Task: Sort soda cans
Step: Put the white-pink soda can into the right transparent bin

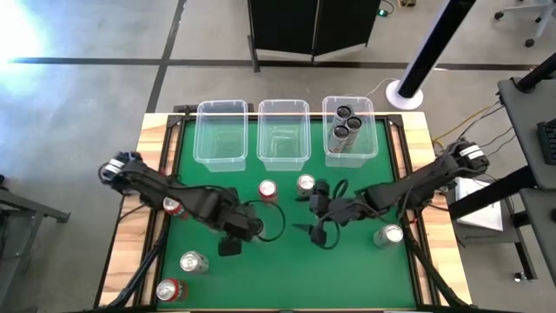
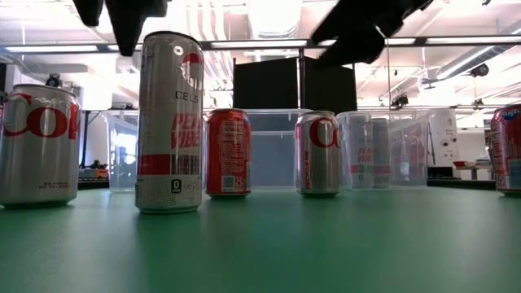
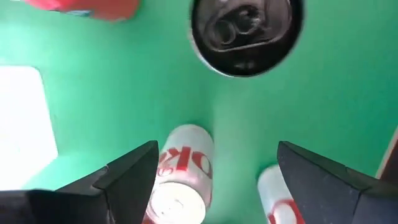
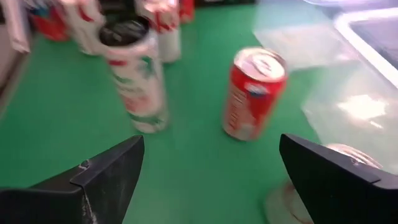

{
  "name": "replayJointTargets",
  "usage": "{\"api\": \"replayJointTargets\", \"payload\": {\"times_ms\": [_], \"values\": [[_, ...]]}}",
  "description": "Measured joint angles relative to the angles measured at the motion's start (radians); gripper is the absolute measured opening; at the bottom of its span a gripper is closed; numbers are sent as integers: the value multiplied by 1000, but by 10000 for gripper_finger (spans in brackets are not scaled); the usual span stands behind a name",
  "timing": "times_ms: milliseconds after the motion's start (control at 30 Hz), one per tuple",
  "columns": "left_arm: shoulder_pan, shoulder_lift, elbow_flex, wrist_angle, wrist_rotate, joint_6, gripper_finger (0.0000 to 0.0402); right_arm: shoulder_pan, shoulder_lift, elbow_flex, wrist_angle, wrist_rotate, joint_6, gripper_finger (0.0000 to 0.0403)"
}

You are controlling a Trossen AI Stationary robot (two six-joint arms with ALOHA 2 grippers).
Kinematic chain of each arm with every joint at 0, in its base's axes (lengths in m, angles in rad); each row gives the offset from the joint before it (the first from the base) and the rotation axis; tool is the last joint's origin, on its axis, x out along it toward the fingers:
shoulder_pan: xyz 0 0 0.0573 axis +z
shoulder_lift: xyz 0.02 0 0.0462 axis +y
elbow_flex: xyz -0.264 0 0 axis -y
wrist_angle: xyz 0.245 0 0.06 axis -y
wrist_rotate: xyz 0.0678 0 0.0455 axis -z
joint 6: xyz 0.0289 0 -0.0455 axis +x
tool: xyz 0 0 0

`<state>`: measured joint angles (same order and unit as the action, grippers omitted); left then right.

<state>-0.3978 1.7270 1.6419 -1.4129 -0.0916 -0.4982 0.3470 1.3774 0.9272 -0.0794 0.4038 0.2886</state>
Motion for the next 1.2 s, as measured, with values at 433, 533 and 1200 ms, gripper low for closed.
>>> {"api": "replayJointTargets", "payload": {"times_ms": [433,533,1200], "values": [[-33,-129,-368,348,-81,-78,311,3,247,64,434,-75,-130,400],[-34,-141,-417,431,-112,-88,311,3,311,133,421,-75,-162,400],[-33,-144,-486,601,-198,-91,311,-28,524,379,343,-62,-213,400]]}}
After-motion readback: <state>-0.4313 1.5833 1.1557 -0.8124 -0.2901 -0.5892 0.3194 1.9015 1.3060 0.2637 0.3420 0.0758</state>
